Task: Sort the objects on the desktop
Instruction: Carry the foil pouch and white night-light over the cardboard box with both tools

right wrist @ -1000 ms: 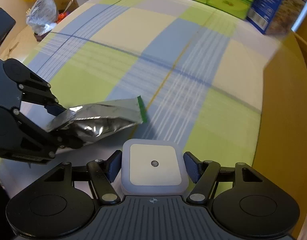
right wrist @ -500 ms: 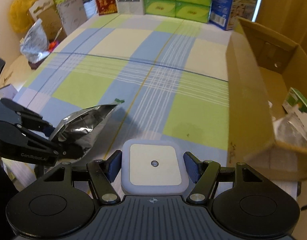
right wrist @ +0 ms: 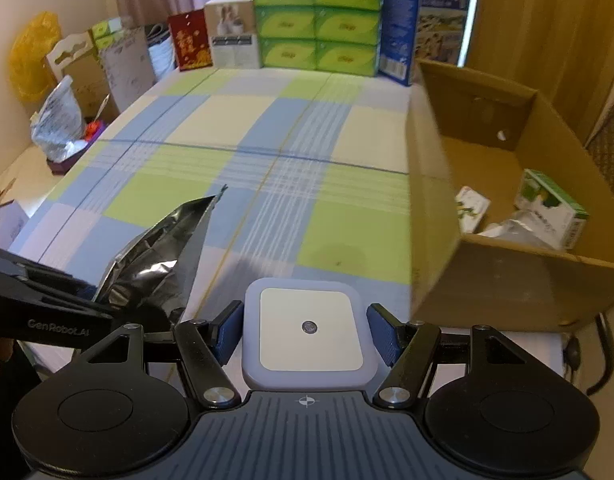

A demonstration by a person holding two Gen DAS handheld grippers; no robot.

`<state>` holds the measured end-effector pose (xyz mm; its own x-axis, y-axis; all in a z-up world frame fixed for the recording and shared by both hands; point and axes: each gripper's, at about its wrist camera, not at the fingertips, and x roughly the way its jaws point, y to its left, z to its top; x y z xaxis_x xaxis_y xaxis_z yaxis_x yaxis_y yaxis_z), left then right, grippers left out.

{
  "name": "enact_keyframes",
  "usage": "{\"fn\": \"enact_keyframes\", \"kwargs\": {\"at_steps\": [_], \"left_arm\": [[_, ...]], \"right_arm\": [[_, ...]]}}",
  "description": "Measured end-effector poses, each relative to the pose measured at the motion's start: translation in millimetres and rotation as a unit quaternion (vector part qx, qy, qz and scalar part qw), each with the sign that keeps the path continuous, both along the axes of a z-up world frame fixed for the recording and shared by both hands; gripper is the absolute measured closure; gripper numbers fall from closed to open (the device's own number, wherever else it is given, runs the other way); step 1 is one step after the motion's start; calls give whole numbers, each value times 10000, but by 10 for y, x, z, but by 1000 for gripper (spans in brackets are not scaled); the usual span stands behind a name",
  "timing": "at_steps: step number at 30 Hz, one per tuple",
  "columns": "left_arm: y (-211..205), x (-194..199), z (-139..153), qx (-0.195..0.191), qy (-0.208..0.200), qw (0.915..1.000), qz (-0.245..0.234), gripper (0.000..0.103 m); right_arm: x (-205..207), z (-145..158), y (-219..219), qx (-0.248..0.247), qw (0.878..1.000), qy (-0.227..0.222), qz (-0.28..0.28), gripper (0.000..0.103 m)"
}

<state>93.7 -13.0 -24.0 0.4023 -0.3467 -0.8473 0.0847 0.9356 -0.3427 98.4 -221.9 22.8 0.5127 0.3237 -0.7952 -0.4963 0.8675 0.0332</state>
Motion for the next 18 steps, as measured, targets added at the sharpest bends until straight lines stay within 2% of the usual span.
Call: {"fn": "enact_keyframes", "kwargs": {"at_steps": [10, 18], "left_arm": [[-305, -142, 328, -274, -219, 9994, 20, 73], [-647, -189, 480, -153, -363, 9991, -180, 73]], "right_arm": [[-161, 235, -365, 197, 9985, -329, -393, 40], [-236, 412, -684, 146, 9946, -701, -747, 40]]}}
